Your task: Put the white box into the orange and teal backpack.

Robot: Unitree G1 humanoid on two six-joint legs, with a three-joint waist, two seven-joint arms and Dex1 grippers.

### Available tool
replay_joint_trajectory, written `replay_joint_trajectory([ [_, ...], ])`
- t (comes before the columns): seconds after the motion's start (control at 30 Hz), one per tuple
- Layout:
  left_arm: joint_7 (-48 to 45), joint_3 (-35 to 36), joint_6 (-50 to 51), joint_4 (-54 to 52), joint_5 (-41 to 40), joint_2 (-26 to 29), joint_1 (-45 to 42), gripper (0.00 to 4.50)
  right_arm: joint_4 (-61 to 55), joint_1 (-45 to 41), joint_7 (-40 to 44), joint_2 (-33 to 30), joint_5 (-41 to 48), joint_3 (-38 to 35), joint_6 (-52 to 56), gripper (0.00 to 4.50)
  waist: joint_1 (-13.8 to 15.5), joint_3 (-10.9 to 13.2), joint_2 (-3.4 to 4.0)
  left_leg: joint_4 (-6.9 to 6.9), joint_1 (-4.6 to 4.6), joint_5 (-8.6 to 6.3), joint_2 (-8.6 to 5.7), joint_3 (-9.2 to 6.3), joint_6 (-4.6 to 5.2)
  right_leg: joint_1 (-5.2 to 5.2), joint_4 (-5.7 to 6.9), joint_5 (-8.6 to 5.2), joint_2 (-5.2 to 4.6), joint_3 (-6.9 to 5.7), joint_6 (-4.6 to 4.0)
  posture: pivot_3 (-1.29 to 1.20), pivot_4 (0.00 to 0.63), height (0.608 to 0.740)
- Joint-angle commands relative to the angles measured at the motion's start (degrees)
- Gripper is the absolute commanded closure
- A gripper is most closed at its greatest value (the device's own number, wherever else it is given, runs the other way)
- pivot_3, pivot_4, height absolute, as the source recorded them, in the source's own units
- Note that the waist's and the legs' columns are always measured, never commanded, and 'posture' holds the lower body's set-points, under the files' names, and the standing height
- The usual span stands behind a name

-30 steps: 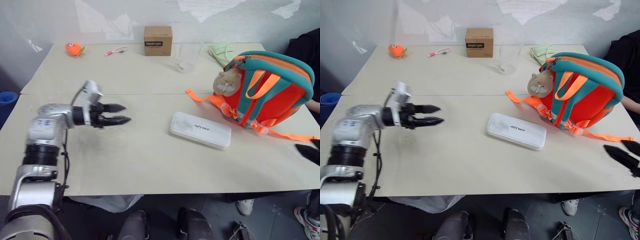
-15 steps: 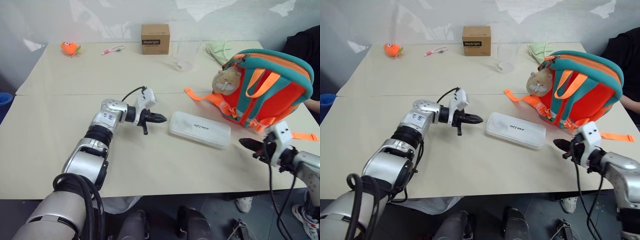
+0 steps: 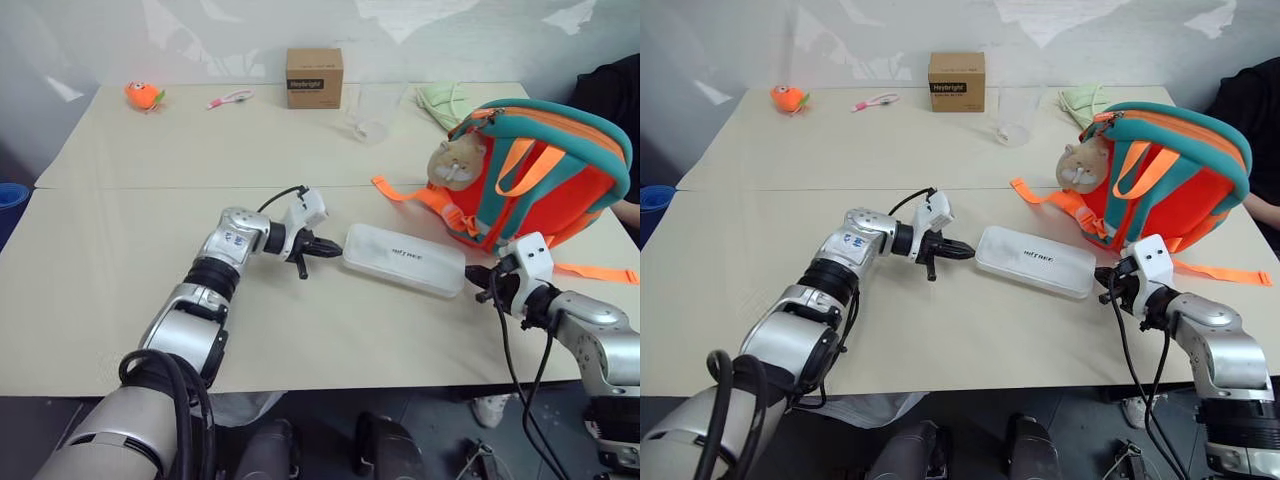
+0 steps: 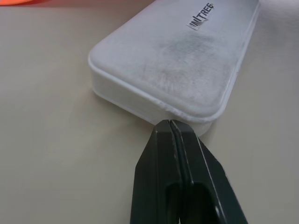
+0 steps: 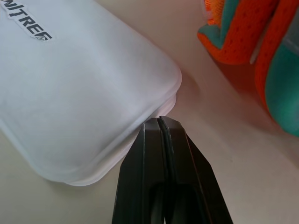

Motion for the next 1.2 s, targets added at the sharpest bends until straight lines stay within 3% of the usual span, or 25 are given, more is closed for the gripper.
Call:
replay_joint_trajectory([
  [0.03, -2.8, 0.5, 2.1, -6.7, -2.2, 0.2, 1.8, 4.5, -0.1, -0.6, -0.3, 0.8, 0.4, -1.7, -1.6, 4.48, 0.0, 0.0, 0.0, 0.0, 0.0, 0.0, 0.0, 0.0, 0.0, 0.0, 0.0, 0.0, 0.0, 0.0, 0.0, 0.0, 0.15, 0.74],
  [0.23, -4.8, 0.2, 7.1, -13.3, -2.6, 2.9, 5.6, 4.5, 4.9, -2.9, -2.1, 2.7, -1.7, -0.9, -4.7, 4.48, -0.2, 0.0, 0.01, 0.02, 0.03, 0.0, 0.01, 0.04, 0.01, 0.0, 0.06, 0.0, 0.01, 0.08, 0.0, 0.0, 0.15, 0.74],
  [0.3, -4.0, 1.3, 13.5, -11.0, -3.1, 4.1, 4.3, 4.12, 5.9, -3.3, -2.3, 2.2, -3.2, -0.4, -6.1, 4.5, -0.2, 0.0, 0.01, 0.02, 0.04, 0.0, 0.01, 0.05, 0.01, 0.0, 0.06, 0.01, 0.01, 0.08, 0.0, 0.0, 0.15, 0.74],
  [0.4, -2.9, 3.2, 24.4, -7.3, -4.9, 5.2, 1.7, 3.34, 5.7, -2.5, -1.8, 1.1, -4.8, -0.1, -7.9, 4.5, -0.2, 0.0, 0.01, 0.02, 0.04, 0.0, 0.02, 0.05, 0.01, 0.0, 0.06, 0.01, 0.07, 0.08, 0.0, 0.0, 0.15, 0.74],
  [0.53, -4.9, 6.0, 29.1, -6.1, -8.3, 6.0, 0.6, 2.09, 5.6, -1.4, -1.9, 0.5, -7.3, 0.3, -10.5, 4.5, -0.1, 0.0, 0.01, 0.02, 0.04, 0.0, 0.01, 0.06, 0.02, 0.0, 0.06, 0.01, 0.07, 0.11, 0.01, 0.0, 0.15, 0.74],
  [0.63, -0.9, 8.9, 40.2, 0.9, -10.2, 4.6, -3.2, 1.16, 6.2, -0.9, -2.4, 1.5, -8.9, 1.1, -12.1, 4.5, 0.0, 0.0, 0.01, 0.04, 0.03, 0.01, 0.01, 0.06, 0.03, 0.0, 0.07, 0.02, 0.08, 0.14, 0.03, 0.0, 0.15, 0.74],
  [0.73, 1.4, 9.8, 42.7, 4.5, -10.7, 2.0, -4.6, 0.25, 5.5, -0.6, -2.7, 2.6, -9.6, 2.1, -12.3, 4.5, -0.1, 0.0, 0.01, 0.04, 0.05, 0.02, -0.01, 0.07, 0.05, 0.01, 0.07, 0.04, 0.12, 0.23, 0.07, 0.0, 0.15, 0.74],
  [1.0, 6.5, 10.3, 44.7, 8.3, -11.1, -7.8, -6.6, 0.25, 1.9, 0.6, -4.0, 4.8, -9.7, 3.0, -10.8, 4.5, 0.0, 0.0, 0.01, 0.04, 0.18, 0.01, -0.01, 0.09, 0.02, 0.11, 0.05, 0.06, 0.12, 0.35, 0.11, 0.0, 0.15, 0.74],
  [1.17, 10.4, 13.6, 44.0, 10.3, -12.5, -10.6, -8.3, 0.25, 0.7, 1.5, -4.5, 5.7, -9.4, 2.6, -10.3, 4.5, 0.0, 0.0, 0.01, 0.04, 0.21, -0.01, -0.02, 0.12, 0.0, 0.11, 0.04, 0.07, 0.12, 0.4, 0.12, 0.0, 0.15, 0.74],
  [1.2, 10.7, 14.3, 43.6, 10.5, -12.9, -10.7, -8.6, 0.43, 0.4, 1.9, -4.6, 5.8, -9.3, 2.5, -10.2, 4.5, 0.0, 0.0, 0.01, 0.04, 0.21, -0.01, -0.02, 0.11, 0.0, 0.11, 0.05, 0.07, 0.12, 0.4, 0.12, 0.0, 0.15, 0.74],
])
